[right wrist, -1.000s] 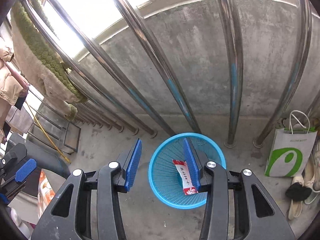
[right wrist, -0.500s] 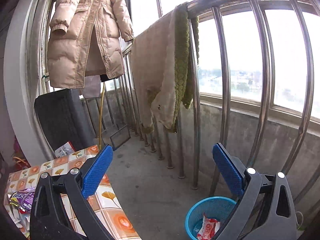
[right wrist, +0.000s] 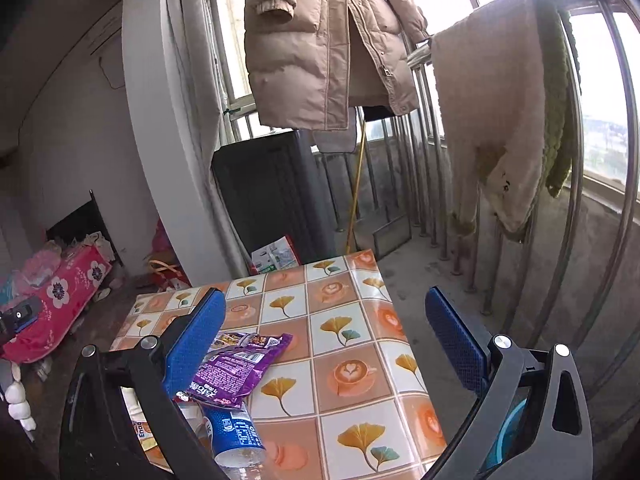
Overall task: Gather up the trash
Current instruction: 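Return both tools to the table above the remaining trash, then grasp the purple snack bag with the right tool while the left tool grasps the gold box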
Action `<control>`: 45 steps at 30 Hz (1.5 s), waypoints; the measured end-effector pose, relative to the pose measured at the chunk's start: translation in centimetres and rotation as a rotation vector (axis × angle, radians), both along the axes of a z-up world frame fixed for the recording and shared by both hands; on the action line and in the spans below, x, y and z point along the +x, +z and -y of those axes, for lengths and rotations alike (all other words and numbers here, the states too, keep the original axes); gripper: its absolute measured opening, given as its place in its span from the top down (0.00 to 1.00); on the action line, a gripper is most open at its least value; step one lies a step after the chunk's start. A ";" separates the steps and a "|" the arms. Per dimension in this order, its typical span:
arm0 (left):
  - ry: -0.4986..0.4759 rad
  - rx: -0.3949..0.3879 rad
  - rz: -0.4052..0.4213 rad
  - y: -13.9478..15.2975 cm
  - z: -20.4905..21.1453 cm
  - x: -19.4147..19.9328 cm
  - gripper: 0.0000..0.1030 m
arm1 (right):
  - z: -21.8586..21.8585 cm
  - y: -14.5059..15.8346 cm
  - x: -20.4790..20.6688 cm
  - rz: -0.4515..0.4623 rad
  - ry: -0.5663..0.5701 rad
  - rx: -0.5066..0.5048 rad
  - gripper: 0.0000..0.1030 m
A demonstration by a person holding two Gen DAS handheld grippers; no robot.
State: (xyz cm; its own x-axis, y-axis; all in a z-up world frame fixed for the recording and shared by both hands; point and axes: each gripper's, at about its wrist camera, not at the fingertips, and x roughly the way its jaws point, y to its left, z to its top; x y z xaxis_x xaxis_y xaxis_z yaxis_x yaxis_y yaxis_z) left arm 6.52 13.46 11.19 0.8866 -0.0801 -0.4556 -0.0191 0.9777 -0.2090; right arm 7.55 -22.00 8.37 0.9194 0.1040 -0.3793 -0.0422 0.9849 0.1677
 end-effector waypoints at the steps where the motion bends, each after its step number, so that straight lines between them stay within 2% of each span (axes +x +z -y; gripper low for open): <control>1: 0.033 -0.010 -0.015 -0.8 -0.1 -0.1 0.05 | -0.3 0.0 0.3 -0.010 0.011 0.003 0.07; 8: 0.113 -0.083 -0.109 -4.7 0.5 0.2 0.05 | -3.4 -0.3 2.0 -0.121 0.077 -0.032 0.07; 13: 0.091 -0.146 -0.135 -5.4 0.5 0.6 0.05 | -5.1 -0.3 2.0 -0.159 0.089 -0.039 0.07; 26: 0.101 -0.163 -0.137 -6.0 -1.5 -0.2 0.05 | -7.1 -0.4 1.9 -0.183 0.092 -0.026 0.07; 36: 0.034 -0.203 -0.138 -7.8 -3.3 -0.6 0.05 | -6.8 -1.0 2.1 -0.207 0.073 0.025 0.07; 40: -0.008 -0.207 -0.166 -8.5 -3.5 0.3 0.06 | -6.6 -2.3 3.0 -0.248 0.080 0.052 0.07; 45: -0.061 -0.212 -0.186 -9.0 -3.2 1.6 0.11 | -6.4 -3.8 4.7 -0.305 0.103 0.090 0.07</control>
State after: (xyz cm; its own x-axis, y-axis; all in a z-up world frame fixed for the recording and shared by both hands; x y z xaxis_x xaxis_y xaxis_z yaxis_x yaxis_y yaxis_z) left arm 8.13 16.64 2.23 0.7801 -0.2418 -0.5770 -0.0181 0.9132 -0.4072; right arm 12.29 -15.55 4.58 0.7479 0.2362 -0.6204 -0.0751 0.9587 0.2745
